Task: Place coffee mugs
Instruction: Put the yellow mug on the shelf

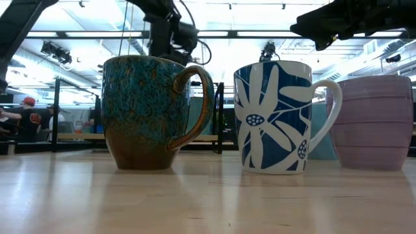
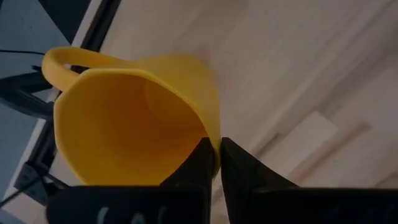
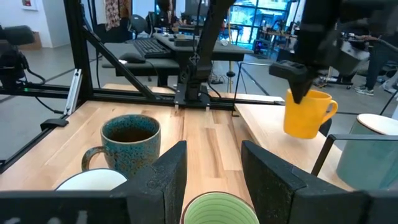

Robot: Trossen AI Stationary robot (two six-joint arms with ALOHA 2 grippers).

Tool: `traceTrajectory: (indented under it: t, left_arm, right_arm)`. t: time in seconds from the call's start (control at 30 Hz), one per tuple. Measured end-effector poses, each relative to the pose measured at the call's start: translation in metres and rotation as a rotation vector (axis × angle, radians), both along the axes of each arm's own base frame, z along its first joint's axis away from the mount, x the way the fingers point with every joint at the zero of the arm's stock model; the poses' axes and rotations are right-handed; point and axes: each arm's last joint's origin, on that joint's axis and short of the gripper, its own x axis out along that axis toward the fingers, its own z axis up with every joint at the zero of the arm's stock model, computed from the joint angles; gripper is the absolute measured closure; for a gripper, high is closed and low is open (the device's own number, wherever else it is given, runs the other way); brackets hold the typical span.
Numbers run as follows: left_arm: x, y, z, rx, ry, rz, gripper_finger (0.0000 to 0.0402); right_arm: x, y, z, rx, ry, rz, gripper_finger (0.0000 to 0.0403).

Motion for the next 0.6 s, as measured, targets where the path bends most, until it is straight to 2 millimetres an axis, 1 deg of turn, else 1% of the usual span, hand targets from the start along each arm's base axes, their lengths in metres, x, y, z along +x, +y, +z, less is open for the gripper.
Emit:
traceTrajectory:
  t: [0.07,0.3,0.4,0.6]
  left_arm:
    - [-0.005,0.007,0.0,0.0,0.003,-0.001,0.0381]
    - [-0.009,0.028,0.001,0.063,-0.054,-0.027,0.0381]
    - [-0.004,0.033,0.001,0.117,-0.074,-0.071,0.0381]
    - [0.0,0.036,0.003,0.15,-0.106,-0.141,0.0381]
  right_arm:
    - [0.0,0.0,0.0,-0.003,0.0,0.0,0.0245]
    - [0.0,-0.001,0.0,-0.023,-0.001,-0.025,0.0245]
    - [0.0,-0.001,0.0,-0.023,-0.001,-0.025,0.0245]
    - [0.0,-0.001,0.0,-0.023,-0.001,-0.025,0.0245]
